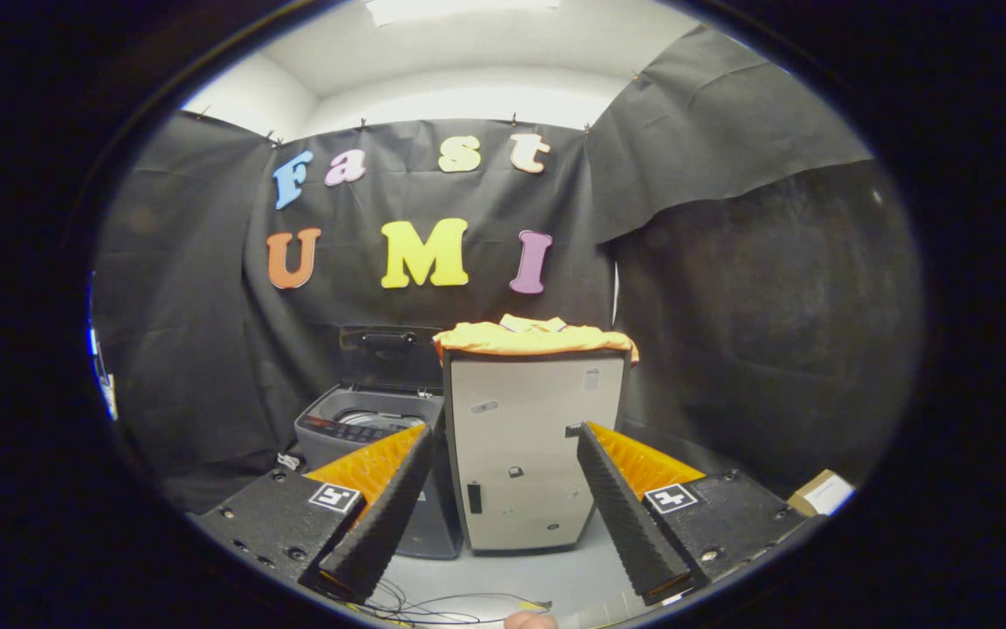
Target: Put the clothes into the washing machine and then close the washing machine lid.
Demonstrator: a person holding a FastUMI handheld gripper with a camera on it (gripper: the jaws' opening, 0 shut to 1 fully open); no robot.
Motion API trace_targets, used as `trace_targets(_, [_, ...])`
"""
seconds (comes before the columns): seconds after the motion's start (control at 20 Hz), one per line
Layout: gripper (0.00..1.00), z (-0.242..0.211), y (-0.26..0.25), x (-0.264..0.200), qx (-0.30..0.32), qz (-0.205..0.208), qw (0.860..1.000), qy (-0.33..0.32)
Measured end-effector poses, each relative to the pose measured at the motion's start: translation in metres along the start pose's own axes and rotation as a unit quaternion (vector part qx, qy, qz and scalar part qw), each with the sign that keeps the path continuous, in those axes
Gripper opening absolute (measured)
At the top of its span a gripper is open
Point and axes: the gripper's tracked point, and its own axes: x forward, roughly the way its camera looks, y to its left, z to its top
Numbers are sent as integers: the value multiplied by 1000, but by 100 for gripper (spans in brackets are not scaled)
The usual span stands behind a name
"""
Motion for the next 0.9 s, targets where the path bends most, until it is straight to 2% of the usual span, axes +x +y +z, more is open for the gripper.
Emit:
trace_targets(0.35, [100, 9, 5, 9, -2, 8, 1000, -4])
trace_targets(0.55, [100, 26, 5, 18, 7, 7, 1000, -14])
trace_targets(0.9, [100, 74, -9, 57, -13, -5, 999, -34])
